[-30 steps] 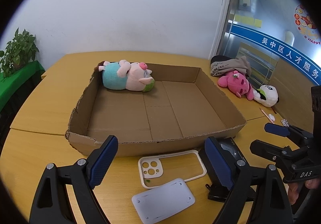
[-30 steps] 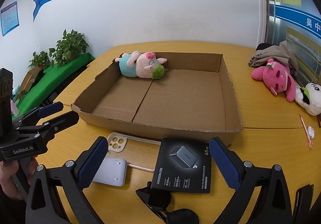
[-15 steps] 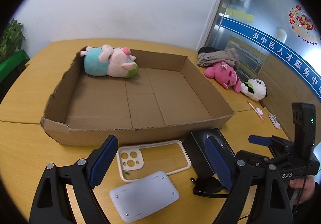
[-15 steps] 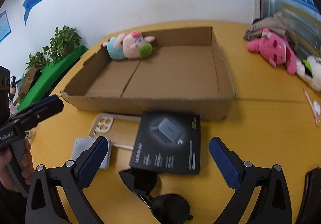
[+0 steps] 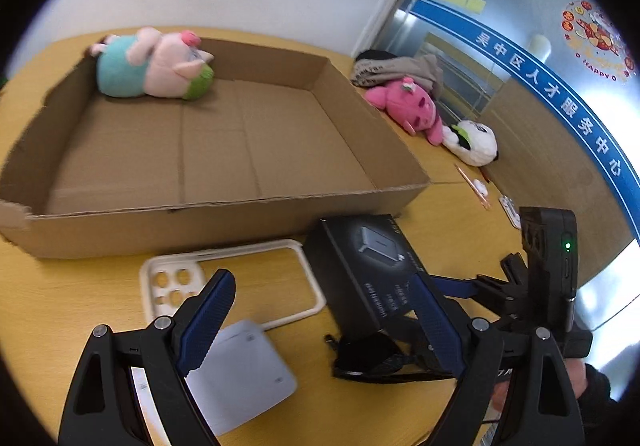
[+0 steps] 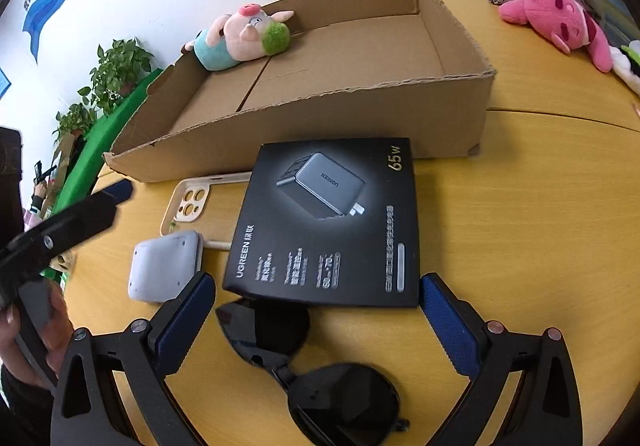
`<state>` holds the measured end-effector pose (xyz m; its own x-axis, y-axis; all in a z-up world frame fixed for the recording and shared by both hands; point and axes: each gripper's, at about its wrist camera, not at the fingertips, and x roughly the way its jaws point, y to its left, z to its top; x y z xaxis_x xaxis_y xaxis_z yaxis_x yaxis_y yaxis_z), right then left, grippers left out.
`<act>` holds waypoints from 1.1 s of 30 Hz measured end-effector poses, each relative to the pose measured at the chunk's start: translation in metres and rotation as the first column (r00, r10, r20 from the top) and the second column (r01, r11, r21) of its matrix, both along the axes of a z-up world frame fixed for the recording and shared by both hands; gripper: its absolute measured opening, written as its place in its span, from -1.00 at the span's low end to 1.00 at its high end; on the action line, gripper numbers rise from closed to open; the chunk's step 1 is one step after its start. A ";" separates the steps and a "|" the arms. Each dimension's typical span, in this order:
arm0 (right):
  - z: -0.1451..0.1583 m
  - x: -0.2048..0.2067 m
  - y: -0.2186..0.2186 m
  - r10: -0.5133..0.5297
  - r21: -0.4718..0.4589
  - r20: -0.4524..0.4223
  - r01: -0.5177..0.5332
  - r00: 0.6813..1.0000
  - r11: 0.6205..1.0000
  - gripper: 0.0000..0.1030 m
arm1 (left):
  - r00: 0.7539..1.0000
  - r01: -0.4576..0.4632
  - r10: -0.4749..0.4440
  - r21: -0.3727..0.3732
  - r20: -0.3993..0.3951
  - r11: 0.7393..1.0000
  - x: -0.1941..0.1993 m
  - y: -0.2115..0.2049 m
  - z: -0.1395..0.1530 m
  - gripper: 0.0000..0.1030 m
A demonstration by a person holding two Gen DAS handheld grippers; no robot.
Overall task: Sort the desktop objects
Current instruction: 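Close the right tool on the black UGREEN charger box, then lift the black charger box with the right tool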
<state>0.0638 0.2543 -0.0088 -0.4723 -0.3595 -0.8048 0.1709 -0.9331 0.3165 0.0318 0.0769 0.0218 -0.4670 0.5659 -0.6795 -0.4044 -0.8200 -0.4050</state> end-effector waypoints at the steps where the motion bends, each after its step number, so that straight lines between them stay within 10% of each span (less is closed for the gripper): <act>1: -0.003 -0.001 0.001 -0.001 -0.005 0.003 0.001 1.000 1.000 0.99 | 1.000 0.022 -0.022 0.012 0.012 1.000 -0.004 0.007 -0.004 0.71; 10: -0.030 0.004 0.012 0.011 -0.075 0.026 -0.009 1.000 0.997 1.00 | 0.974 0.103 -0.123 0.113 0.191 0.988 -0.034 0.043 -0.055 0.58; 33: -0.010 0.038 -0.011 -0.014 0.032 -0.102 0.017 0.995 0.999 0.22 | 0.993 0.115 -0.116 0.061 0.006 0.991 0.010 0.030 -0.011 0.54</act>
